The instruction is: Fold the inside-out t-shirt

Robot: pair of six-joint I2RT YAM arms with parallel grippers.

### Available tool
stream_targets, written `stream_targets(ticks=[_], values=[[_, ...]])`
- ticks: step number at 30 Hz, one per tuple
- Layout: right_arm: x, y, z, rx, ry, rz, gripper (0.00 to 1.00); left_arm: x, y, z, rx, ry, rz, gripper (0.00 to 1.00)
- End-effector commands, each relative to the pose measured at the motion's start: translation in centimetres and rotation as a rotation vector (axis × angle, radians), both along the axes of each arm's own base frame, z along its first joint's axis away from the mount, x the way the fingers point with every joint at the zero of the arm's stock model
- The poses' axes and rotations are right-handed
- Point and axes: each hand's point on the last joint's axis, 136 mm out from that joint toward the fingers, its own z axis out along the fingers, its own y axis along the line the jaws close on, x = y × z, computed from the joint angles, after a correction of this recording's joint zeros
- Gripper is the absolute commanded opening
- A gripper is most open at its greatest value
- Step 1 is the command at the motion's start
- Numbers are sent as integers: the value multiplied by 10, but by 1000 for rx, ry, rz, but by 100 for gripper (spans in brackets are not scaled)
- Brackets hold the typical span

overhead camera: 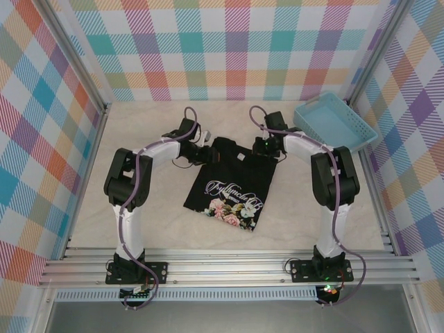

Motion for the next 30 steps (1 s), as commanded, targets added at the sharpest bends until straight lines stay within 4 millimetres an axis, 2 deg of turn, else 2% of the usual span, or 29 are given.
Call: stream_targets(ticks=[1, 5, 10, 15, 17, 20, 24, 27, 30], values=[[15, -2, 7, -40, -28, -23, 10, -9, -4, -3, -6, 14, -40, 38], [26, -2, 16, -49, -60, -30, 0, -12, -3, -9, -2, 25, -42, 22], [40, 1, 32, -48, -99, -29, 0, -15, 3, -12, 8, 31, -36, 2], [47, 1, 36, -53, -106, -29, 0, -12, 13, -1, 19, 1, 7, 0], [47, 1, 29, -57, -89, -25, 7, -12, 17, 4, 26, -13, 25, 0], [45, 2, 18, -62, -52, -11, 23, -11, 24, 7, 45, -28, 64, 0], [39, 7, 26, -32, -55, 34, 40, -12, 41, 2, 106, -31, 130, 0], [29, 12, 42, 6, -78, 67, 46, -11, 51, -4, 158, -34, 161, 0], [9, 11, 50, 32, -70, 80, 47, -7, 59, -3, 196, -52, 197, 3]])
